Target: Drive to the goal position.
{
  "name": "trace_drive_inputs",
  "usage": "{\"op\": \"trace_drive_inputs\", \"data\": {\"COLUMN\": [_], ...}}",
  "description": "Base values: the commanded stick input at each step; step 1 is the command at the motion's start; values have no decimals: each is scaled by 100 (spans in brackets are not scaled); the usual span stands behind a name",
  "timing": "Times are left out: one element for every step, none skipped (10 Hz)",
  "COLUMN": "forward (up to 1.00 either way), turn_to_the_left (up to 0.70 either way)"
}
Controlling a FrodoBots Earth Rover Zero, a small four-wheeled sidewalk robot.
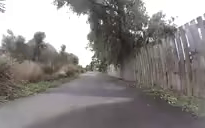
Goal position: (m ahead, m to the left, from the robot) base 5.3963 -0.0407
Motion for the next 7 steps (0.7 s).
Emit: {"op": "trace_drive_inputs", "data": {"forward": [85,85,85,85,85,85,85], "turn_to_the_left": [0,0,0,0,0,0,0]}}
